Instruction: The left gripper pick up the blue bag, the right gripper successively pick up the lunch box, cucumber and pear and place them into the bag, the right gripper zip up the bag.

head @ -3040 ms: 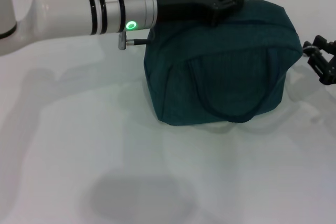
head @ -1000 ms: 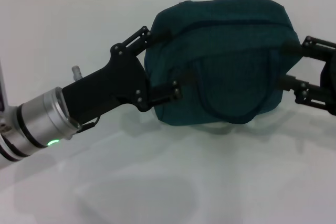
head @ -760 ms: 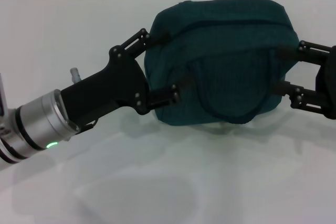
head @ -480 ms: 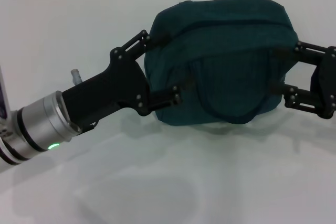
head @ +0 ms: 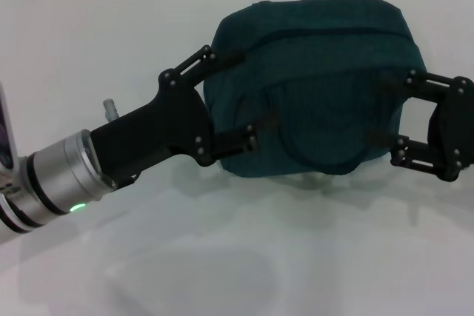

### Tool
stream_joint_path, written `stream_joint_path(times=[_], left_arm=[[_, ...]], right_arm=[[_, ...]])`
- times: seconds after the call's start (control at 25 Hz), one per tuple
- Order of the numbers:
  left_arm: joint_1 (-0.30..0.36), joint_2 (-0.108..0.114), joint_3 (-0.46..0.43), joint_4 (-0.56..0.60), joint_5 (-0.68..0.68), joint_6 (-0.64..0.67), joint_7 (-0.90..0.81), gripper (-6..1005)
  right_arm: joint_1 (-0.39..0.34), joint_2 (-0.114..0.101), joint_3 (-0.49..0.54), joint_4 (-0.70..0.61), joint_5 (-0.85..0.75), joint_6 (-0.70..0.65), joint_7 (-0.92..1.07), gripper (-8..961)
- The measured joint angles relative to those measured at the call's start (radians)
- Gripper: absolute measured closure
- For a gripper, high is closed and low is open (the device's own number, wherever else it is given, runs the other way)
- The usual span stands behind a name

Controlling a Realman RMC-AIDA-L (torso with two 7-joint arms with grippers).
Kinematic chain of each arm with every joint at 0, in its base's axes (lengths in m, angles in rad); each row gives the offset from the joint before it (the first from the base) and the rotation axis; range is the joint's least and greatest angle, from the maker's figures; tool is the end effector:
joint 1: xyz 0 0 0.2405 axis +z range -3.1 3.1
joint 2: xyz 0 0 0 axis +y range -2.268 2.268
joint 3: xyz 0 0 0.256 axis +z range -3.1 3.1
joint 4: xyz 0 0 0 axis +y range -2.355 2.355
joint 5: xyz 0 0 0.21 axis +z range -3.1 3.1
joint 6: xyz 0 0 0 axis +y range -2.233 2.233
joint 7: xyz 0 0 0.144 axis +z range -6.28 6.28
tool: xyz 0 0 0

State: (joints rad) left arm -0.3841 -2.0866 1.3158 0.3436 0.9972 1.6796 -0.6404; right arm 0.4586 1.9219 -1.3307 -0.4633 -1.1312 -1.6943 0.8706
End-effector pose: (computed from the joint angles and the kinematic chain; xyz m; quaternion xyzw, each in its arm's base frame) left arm -0.2341 0.2720 -0.0339 -0.8539 -0.0242 -0.4711 0.2198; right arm 0.2351 0.3024 0.0160 -0.9067 -0.0048 0.4021 0.1274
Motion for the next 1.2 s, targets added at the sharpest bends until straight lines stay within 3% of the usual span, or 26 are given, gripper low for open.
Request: stream_joint_path(times=[0.48, 0.8, 1.2], left_arm=[[0.005, 0.005, -0.005, -0.009, 0.001, -0.002, -0.001, 107], [0.028, 0.059, -0.002, -0.002, 0.042, 0.01, -0.036, 107], [0.057, 0.062, -0.003, 0.001, 0.047, 0.018, -0.034, 107]], right_arm=[[-0.014, 0.031, 0.004, -0.005, 0.002, -0.005, -0.062, 323], [0.012, 0.082, 0.0, -0.034, -0.025, 0.028, -0.063, 323], [0.012, 0.088, -0.002, -0.045, -0.054, 0.05, -0.07, 323]])
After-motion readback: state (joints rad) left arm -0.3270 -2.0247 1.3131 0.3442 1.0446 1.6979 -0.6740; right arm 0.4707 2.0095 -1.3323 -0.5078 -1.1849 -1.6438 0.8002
